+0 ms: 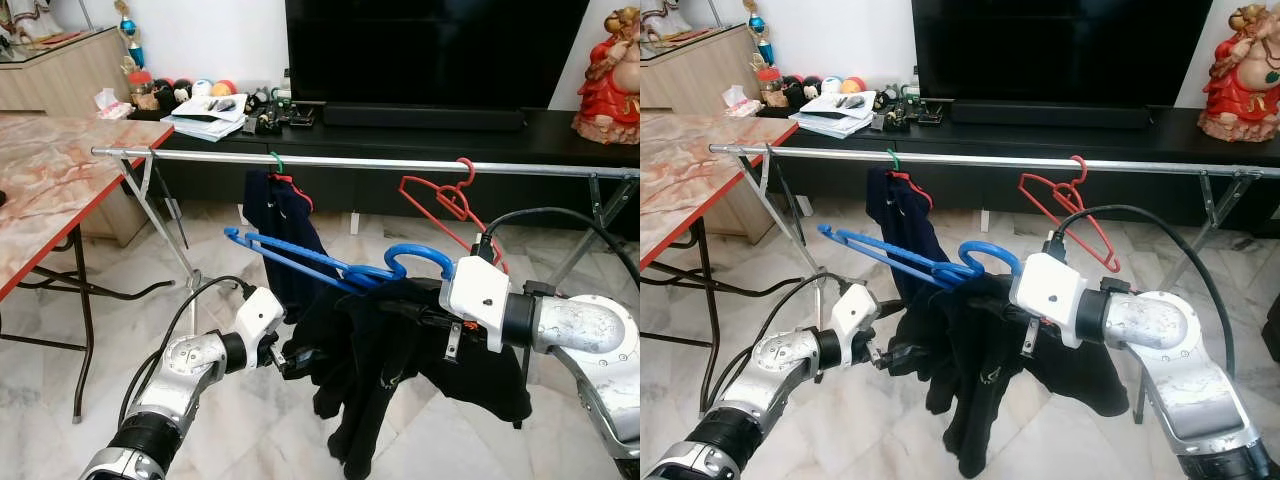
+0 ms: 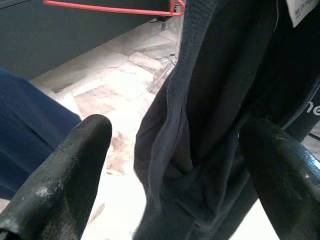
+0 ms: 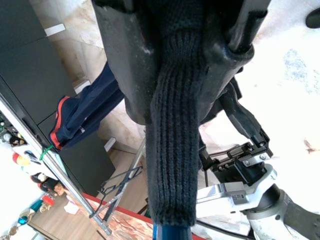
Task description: Hang hanger
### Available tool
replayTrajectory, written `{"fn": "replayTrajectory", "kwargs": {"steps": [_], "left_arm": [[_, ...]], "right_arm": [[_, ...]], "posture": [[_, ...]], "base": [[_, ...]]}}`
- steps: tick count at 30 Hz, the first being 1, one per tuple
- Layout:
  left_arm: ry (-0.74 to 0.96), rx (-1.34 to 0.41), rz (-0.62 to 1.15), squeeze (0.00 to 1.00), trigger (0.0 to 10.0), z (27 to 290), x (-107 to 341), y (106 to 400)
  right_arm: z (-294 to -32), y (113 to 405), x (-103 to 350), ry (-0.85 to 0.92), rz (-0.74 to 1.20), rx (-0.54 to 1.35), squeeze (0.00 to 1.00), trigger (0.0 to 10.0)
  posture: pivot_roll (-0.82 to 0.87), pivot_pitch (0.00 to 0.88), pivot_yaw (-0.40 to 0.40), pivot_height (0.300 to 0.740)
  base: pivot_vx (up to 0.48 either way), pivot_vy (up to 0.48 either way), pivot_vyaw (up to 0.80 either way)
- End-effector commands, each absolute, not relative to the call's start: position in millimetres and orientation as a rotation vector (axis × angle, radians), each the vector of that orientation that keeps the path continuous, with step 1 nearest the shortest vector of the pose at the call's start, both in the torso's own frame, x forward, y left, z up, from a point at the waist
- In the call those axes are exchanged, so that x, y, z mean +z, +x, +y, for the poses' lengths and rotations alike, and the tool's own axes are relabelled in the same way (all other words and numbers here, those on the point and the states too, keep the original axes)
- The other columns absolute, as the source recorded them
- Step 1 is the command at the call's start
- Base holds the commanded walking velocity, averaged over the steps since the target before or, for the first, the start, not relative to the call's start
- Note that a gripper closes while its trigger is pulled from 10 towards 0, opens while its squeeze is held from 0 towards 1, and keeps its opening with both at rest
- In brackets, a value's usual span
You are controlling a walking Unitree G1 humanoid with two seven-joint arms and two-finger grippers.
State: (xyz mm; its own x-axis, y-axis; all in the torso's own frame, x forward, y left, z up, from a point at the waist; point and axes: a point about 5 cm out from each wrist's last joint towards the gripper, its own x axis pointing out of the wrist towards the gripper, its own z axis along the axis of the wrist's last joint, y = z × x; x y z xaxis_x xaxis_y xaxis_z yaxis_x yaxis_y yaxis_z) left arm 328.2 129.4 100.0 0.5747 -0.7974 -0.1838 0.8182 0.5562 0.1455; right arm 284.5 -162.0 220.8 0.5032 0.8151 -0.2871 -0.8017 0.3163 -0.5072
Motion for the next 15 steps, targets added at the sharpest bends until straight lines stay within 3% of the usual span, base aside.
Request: {"fn": "replayTrajectory", "kwargs": {"steps": [1,3,4,5,6,7,15], "left_arm": [[0.223,-0.959,0.109,0.0,10.0,133,100,329],[0.221,-0.977,0.12,0.0,10.0,134,100,328],[0.22,-0.992,0.129,0.0,6.0,134,98,327],[0.223,-0.997,0.138,0.0,4.3,134,97,327],[0.225,-0.999,0.143,0.0,4.3,134,97,326],[0.232,-1.015,0.164,0.0,0.0,135,93,324],[0.183,-1.034,0.196,0.0,0.0,136,88,321]], "right_arm": [[-161,279,234,-0.671,-0.087,1.069,0.0,0.0],[-161,279,233,-0.672,-0.083,1.066,0.0,0.0],[-162,280,233,-0.672,-0.081,1.063,0.0,0.0],[-162,280,233,-0.672,-0.08,1.061,0.0,0.0],[-162,280,233,-0.673,-0.079,1.06,0.0,0.0],[-162,281,233,-0.671,-0.078,1.057,0.0,0.0],[-161,284,238,-0.672,-0.099,1.048,0.0,0.0]], "posture": [[0.05,0.051,0.078,0.74],[0.05,0.053,0.078,0.74],[0.05,0.053,0.078,0.74],[0.05,0.053,0.078,0.74],[0.05,0.053,0.078,0.74],[0.05,0.055,0.079,0.74],[0.05,0.057,0.077,0.74]], "base": [[0.0,0.0,0.0],[0.0,0.0,0.0],[0.0,0.0,0.0],[0.0,0.0,0.0],[0.0,0.0,0.0],[0.0,0.0,0.0],[0.0,0.0,0.0]]}}
